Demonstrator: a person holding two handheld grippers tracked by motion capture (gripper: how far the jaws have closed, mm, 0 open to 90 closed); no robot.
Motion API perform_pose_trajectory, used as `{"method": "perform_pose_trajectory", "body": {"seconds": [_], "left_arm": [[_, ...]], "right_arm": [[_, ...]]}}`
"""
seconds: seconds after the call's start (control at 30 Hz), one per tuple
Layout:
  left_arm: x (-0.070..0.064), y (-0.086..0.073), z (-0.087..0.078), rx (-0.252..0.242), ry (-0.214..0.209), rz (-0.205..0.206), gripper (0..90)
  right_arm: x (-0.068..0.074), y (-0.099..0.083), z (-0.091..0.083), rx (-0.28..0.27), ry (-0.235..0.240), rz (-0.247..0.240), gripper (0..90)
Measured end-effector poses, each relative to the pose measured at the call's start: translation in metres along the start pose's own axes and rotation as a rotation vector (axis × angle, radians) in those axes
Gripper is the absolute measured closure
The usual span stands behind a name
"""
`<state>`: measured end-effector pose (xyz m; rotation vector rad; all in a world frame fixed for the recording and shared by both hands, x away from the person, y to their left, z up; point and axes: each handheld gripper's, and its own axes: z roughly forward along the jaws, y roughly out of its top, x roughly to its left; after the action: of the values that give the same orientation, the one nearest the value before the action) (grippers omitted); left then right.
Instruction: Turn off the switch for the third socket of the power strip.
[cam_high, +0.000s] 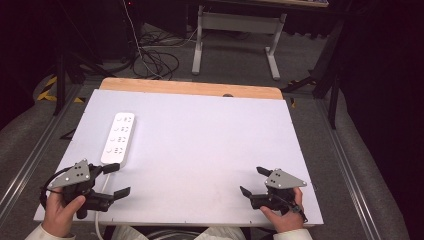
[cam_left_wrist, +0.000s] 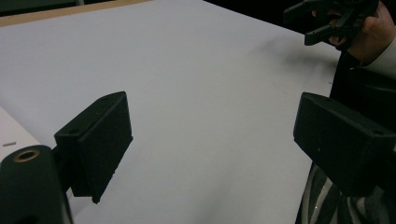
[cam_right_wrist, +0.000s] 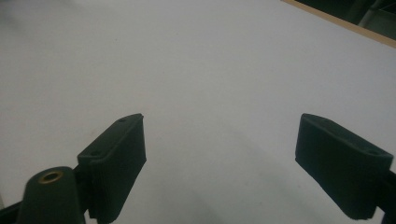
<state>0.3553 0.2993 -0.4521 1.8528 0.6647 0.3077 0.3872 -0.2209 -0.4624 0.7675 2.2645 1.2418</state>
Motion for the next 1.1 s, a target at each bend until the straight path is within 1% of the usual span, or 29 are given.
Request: {"method": "perform_pose_trajectory", "body": {"seconds": [0.1,0.2,0.23,0.3,0.33,0.47,0.5,0.53,0.6,0.63,0.67,0.7,0.77,0.8,0.87,0.93,0.97,1.0,1.1], "left_arm": [[-0.001,-0.006,0.001,0.006,0.034,0.002,11.5],[-0.003,-0.011,0.003,0.025,0.087,0.018,10.5],[-0.003,-0.013,0.004,0.029,0.089,0.016,10.5],[-0.002,-0.016,0.005,0.028,0.072,0.019,10.4],[-0.002,-0.019,0.005,0.022,0.069,0.011,10.3],[-0.002,-0.026,0.006,0.039,0.079,0.027,10.2],[-0.002,-0.028,0.007,0.035,0.071,0.015,10.2],[-0.002,-0.030,0.007,0.035,0.066,0.015,10.2],[-0.001,-0.033,0.010,0.034,0.062,-0.001,10.2],[0.001,-0.033,0.011,0.045,0.044,-0.013,10.2],[0.003,-0.034,0.012,0.049,0.031,-0.034,10.2],[0.004,-0.034,0.012,0.050,0.023,-0.049,10.2],[0.005,-0.034,0.014,0.057,0.039,-0.054,11.0],[0.006,-0.033,0.014,0.068,0.047,-0.033,11.5],[0.004,-0.033,0.016,0.085,0.053,-0.024,11.4],[0.003,-0.033,0.018,0.103,0.073,0.001,11.4],[0.002,-0.033,0.018,0.109,0.077,0.007,11.4],[0.002,-0.033,0.018,0.110,0.082,0.024,11.4],[0.001,-0.032,0.018,0.102,0.062,0.032,11.1]], "right_arm": [[0.000,0.000,0.000,0.004,0.000,-0.006,16.2],[0.001,0.000,0.000,0.004,0.000,-0.006,16.2],[0.000,0.000,0.000,0.004,0.000,-0.006,16.2],[0.000,0.000,0.000,0.005,0.001,-0.006,16.2],[0.000,0.000,0.000,0.005,0.002,-0.006,16.2],[0.000,-0.001,0.001,0.010,0.007,-0.007,16.2],[0.000,-0.001,0.001,0.011,0.008,-0.007,16.2],[0.000,-0.001,0.001,0.011,0.010,-0.006,16.2],[0.000,-0.001,0.001,0.013,0.011,-0.006,16.2],[0.000,-0.001,0.001,0.012,0.015,-0.005,16.2],[0.000,-0.001,0.001,0.014,0.017,-0.004,16.3],[0.000,-0.001,0.001,0.016,0.018,-0.004,16.3],[-0.001,-0.001,0.002,0.014,0.023,-0.003,16.5],[-0.001,-0.002,0.002,0.014,0.026,-0.001,16.7],[-0.002,-0.002,0.002,0.016,0.032,0.004,16.9],[-0.002,-0.002,0.002,0.019,0.033,0.011,16.9],[-0.002,-0.002,0.003,0.018,0.034,0.006,16.9],[-0.002,-0.002,0.003,0.019,0.033,0.007,16.9],[-0.002,-0.002,0.003,0.021,0.032,0.002,16.9]]}}
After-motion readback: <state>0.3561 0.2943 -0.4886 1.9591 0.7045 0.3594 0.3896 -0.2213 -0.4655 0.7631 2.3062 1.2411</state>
